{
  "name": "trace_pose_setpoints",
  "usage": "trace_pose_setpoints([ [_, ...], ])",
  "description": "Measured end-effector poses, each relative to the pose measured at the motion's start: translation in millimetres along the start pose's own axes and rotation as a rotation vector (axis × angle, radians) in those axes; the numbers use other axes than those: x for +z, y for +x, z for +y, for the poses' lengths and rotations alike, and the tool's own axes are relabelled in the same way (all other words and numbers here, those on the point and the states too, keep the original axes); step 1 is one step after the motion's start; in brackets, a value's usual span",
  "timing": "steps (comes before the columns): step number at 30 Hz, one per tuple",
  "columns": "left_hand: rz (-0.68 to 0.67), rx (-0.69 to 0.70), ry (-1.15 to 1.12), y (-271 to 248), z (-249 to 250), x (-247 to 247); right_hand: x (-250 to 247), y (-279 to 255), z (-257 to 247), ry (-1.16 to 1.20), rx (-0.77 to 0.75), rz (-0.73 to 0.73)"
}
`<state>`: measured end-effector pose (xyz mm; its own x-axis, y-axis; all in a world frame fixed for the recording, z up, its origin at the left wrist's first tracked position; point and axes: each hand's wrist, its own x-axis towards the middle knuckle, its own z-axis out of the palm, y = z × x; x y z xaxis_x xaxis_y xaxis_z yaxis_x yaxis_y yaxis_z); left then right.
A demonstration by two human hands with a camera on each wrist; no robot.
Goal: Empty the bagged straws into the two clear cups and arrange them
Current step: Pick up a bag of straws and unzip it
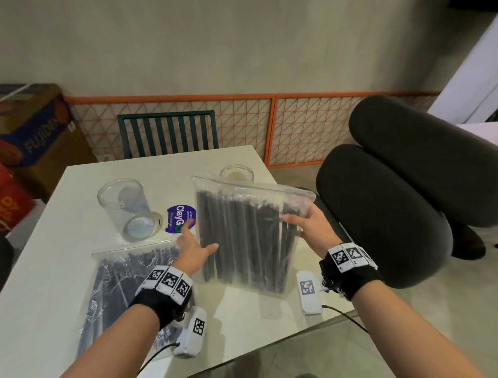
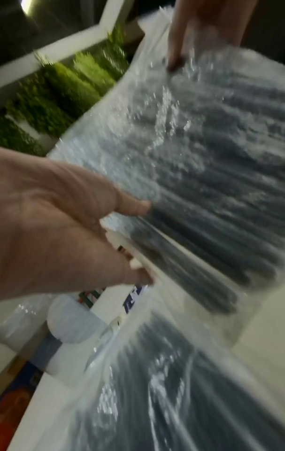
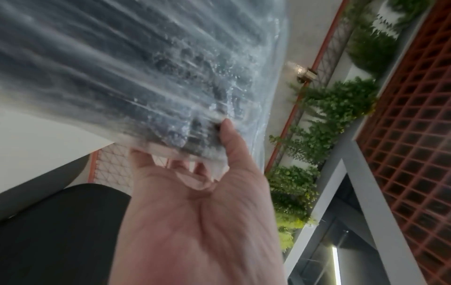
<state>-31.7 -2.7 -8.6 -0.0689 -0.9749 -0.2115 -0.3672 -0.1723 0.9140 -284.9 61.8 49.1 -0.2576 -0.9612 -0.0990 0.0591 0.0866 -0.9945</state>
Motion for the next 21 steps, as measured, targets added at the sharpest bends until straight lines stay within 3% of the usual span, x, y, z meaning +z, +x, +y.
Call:
trace_pose_setpoints([
  [2,0.303,0.054,0.069,-16.2,24.4,2.0,3.5,-1.9,-2.7,-0.041,-0.029,0.018],
  [4,0.465,0.303,0.108,-39.9,58.9,6.0,6.1,-3.8,-2.4,-0.064,-0.066,0.010],
  [5,0.438,0.426,0.098,-50.6,75.6,9.6,7.2,-5.1,-2.7,-0.065,-0.076,0.007],
  [7,0.183,0.507,0.007,-66.1,107.5,19.1,9.0,-6.1,-4.3,-0.072,-0.092,0.008],
  [9,-0.172,0.325,-0.155,-75.0,135.1,30.5,13.3,-10.3,-8.5,-0.108,-0.140,-0.010],
  [11,-0.368,0.062,-0.278,-76.9,154.0,41.2,18.0,-13.5,-12.7,-0.156,-0.220,-0.056],
  [14,-0.398,-0.093,-0.367,-73.6,161.1,50.3,23.6,-18.4,-17.2,-0.219,-0.321,-0.083],
  [21,-0.318,-0.010,-0.481,-72.6,145.8,54.3,18.5,-35.9,-36.7,-0.323,-0.317,-0.099],
])
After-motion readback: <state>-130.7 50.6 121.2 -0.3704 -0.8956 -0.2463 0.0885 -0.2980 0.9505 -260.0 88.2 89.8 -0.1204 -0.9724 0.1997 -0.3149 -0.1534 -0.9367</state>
